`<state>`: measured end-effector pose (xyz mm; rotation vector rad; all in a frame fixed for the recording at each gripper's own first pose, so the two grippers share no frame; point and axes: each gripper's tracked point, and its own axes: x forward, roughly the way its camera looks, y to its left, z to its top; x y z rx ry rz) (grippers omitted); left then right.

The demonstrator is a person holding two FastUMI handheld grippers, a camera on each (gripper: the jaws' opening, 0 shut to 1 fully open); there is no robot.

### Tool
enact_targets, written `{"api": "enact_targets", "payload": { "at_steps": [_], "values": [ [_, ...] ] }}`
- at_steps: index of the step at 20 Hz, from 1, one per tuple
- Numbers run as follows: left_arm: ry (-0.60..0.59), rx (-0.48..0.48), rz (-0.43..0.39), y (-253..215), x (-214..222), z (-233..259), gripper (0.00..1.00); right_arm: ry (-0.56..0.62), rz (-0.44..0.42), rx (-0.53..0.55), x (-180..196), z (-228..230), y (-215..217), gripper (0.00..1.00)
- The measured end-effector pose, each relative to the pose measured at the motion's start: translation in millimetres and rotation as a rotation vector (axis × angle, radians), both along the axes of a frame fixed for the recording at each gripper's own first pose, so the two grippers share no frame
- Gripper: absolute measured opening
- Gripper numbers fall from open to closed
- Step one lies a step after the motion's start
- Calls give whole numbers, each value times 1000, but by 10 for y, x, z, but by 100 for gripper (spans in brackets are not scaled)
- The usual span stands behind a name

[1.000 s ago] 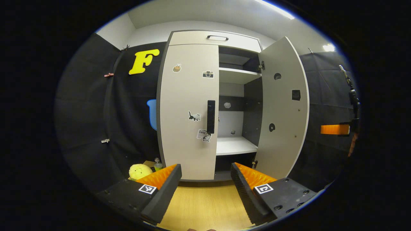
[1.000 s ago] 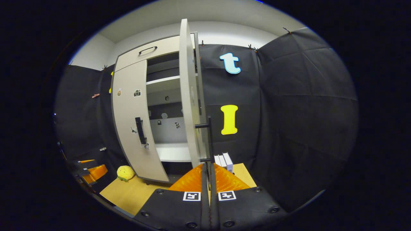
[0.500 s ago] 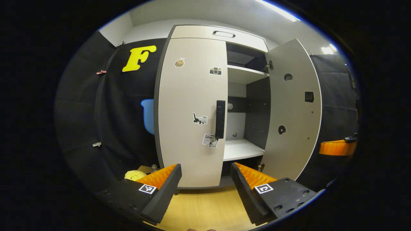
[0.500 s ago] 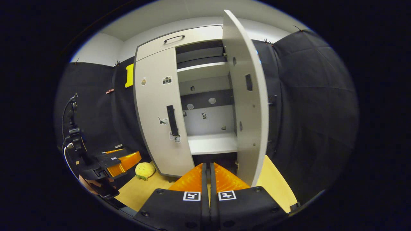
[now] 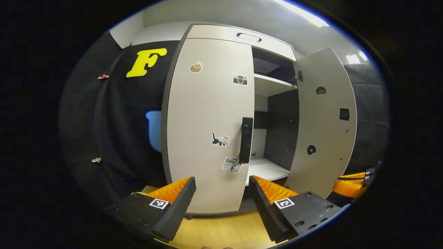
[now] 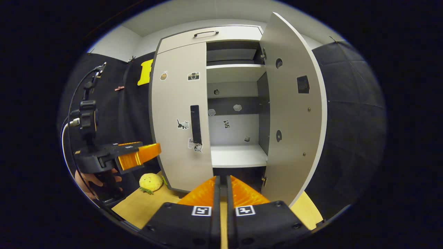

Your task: Open the right door of the double-door shoe cabinet with the right hand, and open the left door with the left hand.

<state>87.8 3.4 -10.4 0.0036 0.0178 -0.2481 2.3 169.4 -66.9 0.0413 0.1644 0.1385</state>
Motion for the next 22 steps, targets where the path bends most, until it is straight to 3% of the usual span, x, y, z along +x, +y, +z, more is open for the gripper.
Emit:
{"api": "enact_targets", "payload": {
  "at_steps": [1, 4, 5, 6, 8, 14, 16, 18, 22],
  "values": [
    [-3, -2, 5, -39, 91, 42, 95, -10, -9, -5, 94, -32, -34, 22],
    [-13, -7, 25, -194, 377, 170, 95, -40, -5, -13, 210, -50, -159, 67],
    [-22, -7, 33, -256, 476, 230, 95, -48, 4, -10, 244, -66, -185, 73],
    [-30, -5, 39, -334, 578, 284, 95, -49, 9, -9, 275, -94, -221, 90],
    [-46, -3, 43, -494, 774, 394, 95, -43, 29, -3, 326, -173, -273, 100],
    [-10, 15, 82, -821, 1330, 380, 95, -39, 97, -17, 411, -317, -372, 100],
    [6, 18, 91, -873, 1460, 360, 89, -41, 126, -8, 438, -337, -369, 100],
    [8, 23, 131, -854, 1528, 363, 80, -44, 159, -31, 454, -406, -347, 100],
    [5, 37, 134, -939, 1518, 375, 54, -46, 240, -77, 480, -524, -236, 99]
  ]
}}
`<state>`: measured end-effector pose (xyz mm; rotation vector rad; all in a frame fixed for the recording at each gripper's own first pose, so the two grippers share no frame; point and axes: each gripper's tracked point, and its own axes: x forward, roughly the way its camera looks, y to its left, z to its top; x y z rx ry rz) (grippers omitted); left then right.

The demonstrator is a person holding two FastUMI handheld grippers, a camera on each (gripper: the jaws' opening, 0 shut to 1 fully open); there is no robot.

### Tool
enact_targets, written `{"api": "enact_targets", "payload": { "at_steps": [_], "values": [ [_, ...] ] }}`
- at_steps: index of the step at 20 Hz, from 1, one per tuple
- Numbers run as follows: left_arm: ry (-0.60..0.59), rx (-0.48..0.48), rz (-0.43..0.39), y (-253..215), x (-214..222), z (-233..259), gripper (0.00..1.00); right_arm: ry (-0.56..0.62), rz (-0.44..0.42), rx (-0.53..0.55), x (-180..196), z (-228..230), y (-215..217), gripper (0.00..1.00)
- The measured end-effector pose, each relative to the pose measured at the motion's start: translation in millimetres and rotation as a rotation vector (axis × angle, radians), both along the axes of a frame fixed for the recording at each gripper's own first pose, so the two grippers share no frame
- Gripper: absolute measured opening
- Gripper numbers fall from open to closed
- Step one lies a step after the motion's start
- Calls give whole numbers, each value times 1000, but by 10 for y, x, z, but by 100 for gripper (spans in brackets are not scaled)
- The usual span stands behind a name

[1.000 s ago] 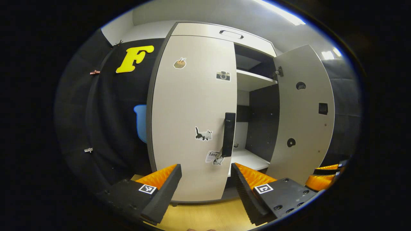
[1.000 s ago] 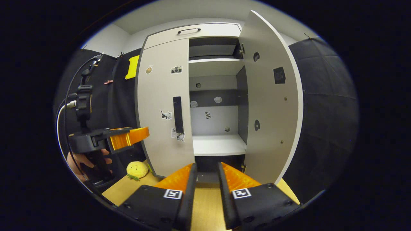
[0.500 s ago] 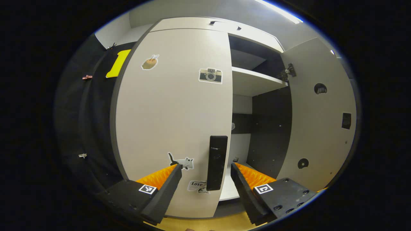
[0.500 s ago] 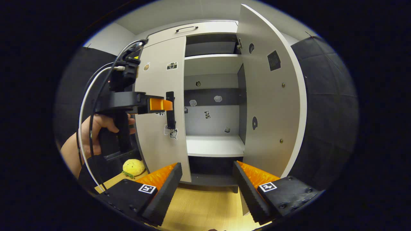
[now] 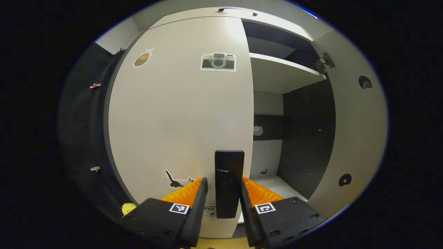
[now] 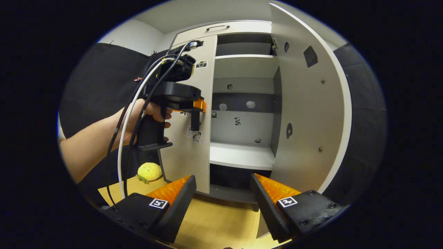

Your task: Open the right door of the double-door shoe cabinet with the right hand, and open the left door with the left hand.

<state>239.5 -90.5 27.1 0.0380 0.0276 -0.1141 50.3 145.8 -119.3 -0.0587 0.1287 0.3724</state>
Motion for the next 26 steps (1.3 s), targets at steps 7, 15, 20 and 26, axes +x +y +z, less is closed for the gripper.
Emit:
{"api": "enact_targets", "payload": {
  "at_steps": [7, 15, 20, 26],
  "values": [
    [18, -10, 36, 1, -10, -45, 32, 1, 19, 28, 58, 11, -26, 98],
    [-3, -11, 26, 6, -27, -49, 17, -4, 8, 36, 27, 72, -52, 98],
    [25, -41, 23, 40, -155, -51, 17, -12, -6, 24, -60, 114, -41, 98],
    [24, -57, -24, 193, -556, -72, 17, 7, -70, 16, -266, 105, 20, 98]
  ]
}}
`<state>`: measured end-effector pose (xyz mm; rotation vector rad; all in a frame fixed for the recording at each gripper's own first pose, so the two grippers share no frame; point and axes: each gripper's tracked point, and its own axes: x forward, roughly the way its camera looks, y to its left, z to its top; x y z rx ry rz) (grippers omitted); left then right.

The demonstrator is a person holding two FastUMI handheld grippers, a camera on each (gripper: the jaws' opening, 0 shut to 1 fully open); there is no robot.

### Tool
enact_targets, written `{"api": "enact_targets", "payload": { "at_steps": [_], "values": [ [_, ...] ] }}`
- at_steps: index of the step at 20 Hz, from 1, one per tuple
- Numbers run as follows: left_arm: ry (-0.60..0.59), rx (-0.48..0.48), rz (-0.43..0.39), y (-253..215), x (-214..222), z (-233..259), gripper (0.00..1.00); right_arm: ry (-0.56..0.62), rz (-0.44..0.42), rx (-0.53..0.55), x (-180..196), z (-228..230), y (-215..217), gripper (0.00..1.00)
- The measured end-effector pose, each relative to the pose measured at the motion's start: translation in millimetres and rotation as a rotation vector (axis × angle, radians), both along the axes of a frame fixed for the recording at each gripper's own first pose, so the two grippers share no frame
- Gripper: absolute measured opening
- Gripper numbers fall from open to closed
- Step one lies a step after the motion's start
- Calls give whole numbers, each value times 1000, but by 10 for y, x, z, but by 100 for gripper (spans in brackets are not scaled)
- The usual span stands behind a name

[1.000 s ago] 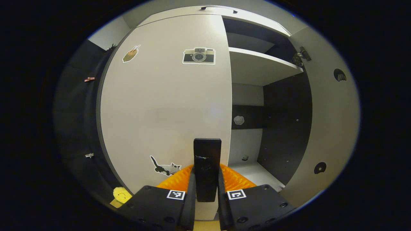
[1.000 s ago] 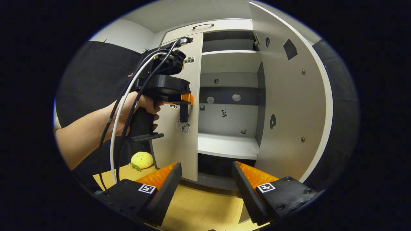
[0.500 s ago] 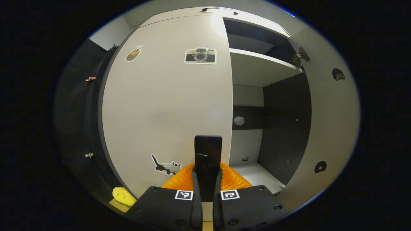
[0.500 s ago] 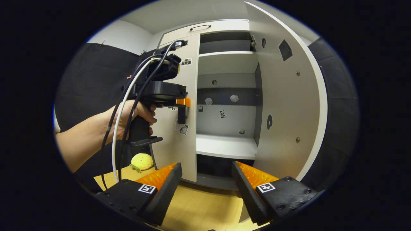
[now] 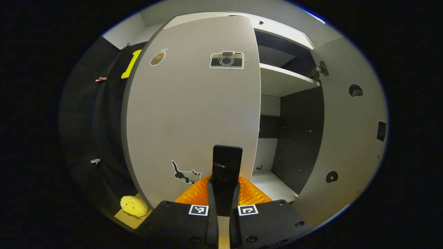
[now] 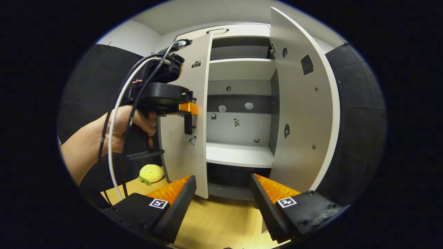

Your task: Open the right door of the double-door shoe cabinet with the right hand, and open the left door with the left hand.

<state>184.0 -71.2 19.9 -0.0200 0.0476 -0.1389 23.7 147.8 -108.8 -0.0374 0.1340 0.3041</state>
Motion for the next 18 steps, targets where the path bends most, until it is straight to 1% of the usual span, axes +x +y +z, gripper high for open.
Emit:
{"api": "enact_targets", "payload": {
  "at_steps": [4, 5, 6, 9, 16, 18],
  "values": [
    [-4, -6, -32, 123, -236, -18, 17, -2, -49, -19, -120, 19, 50, 98],
    [-5, -8, -41, 143, -270, -17, 19, -4, -60, -19, -130, 39, 66, 98],
    [-5, -12, -48, 175, -326, -23, 17, -7, -76, -18, -132, 62, 59, 98],
    [-14, -8, -63, 266, -500, -24, 17, -25, -131, 0, -136, 170, 29, 98],
    [-52, 7, -67, 638, -888, -20, 16, -78, -212, 3, -201, 364, 36, 98],
    [-56, 12, -58, 811, -1005, -16, 16, -88, -215, 8, -241, 401, 86, 98]
  ]
}}
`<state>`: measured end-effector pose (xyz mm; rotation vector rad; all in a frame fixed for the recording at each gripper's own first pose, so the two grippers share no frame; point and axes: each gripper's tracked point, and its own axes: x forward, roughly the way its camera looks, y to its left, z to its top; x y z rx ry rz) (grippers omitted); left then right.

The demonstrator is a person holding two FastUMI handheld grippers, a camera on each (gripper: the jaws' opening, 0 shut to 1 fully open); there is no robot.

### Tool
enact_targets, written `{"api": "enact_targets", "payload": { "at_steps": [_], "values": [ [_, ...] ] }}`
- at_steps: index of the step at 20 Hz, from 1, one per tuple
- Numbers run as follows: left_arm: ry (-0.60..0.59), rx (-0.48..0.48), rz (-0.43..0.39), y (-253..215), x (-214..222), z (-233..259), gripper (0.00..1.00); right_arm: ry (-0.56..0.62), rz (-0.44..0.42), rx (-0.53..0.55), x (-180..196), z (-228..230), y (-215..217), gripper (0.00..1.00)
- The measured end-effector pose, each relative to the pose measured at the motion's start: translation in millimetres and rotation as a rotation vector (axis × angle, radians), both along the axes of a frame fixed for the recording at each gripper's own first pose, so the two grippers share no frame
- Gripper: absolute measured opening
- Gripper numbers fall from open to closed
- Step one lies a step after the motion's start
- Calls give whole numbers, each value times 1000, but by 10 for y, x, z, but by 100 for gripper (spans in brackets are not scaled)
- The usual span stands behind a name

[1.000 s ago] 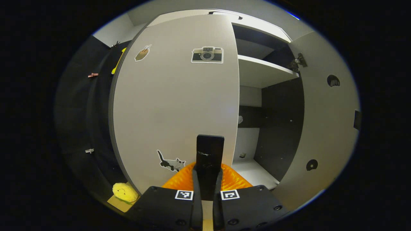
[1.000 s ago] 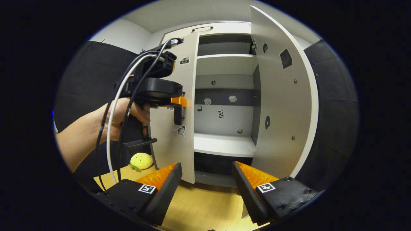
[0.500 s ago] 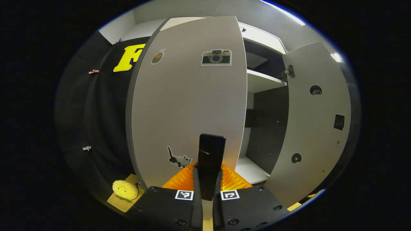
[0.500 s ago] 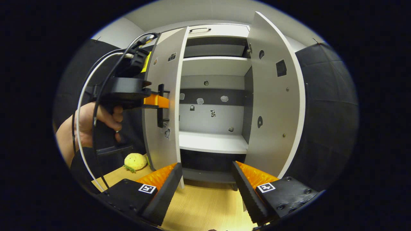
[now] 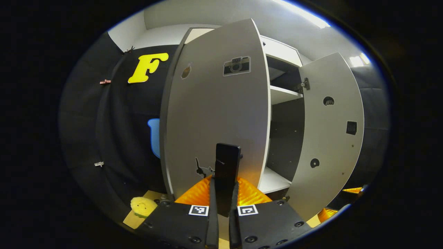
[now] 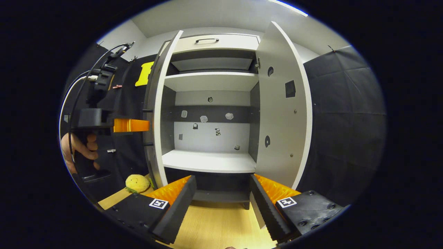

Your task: Open the right door of the double-door shoe cabinet with the right hand, and open the left door with the left hand.

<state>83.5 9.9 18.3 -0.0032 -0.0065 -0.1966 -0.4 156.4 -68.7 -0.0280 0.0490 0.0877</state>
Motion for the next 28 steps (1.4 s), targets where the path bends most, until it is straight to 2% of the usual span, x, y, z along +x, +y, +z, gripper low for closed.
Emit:
{"api": "enact_targets", "payload": {
  "at_steps": [1, 3, 7, 8, 9, 13, 17, 19, 21, 24, 25, 26, 28],
  "values": [
    [-3, -7, 8, 94, -56, 10, 16, -2, 1, -2, -6, 8, 25, 100],
    [-8, -15, 29, 267, -140, 11, 16, 1, 5, -13, -36, 8, 89, 98],
    [-60, 28, 62, 610, -253, 46, 18, -10, 3, -16, -107, 34, 167, 98],
    [-62, 22, 68, 684, -263, 45, 14, -10, 1, -16, -114, 31, 175, 98],
    [-59, 14, 70, 756, -271, 39, 14, -8, 0, -13, -119, 27, 183, 100],
    [-47, 40, 77, 1070, -303, 81, 11, 5, 4, 11, -115, 30, 202, 98],
    [-43, 47, 171, 1619, -295, 71, 7, 12, -9, 4, -119, 56, 137, 98],
    [-16, -39, 67, 1525, -335, 43, 5, 18, -19, 5, -132, 77, 63, 98],
    [-4, -78, 46, 1536, -456, 57, 8, 40, -27, 4, -130, 84, 44, 98],
    [-7, -37, 100, 1613, -715, 53, 7, 43, -31, 6, -153, 193, -84, 98],
    [-7, -23, 117, 1597, -803, 54, 2, 37, -30, 6, -144, 241, -97, 98],
    [-11, -9, 130, 1550, -890, 55, 5, 28, -27, 9, -141, 292, -128, 98],
    [-26, 15, 160, 1401, -1054, 85, 6, 15, -17, 16, -164, 391, -244, 98]
  ]
}}
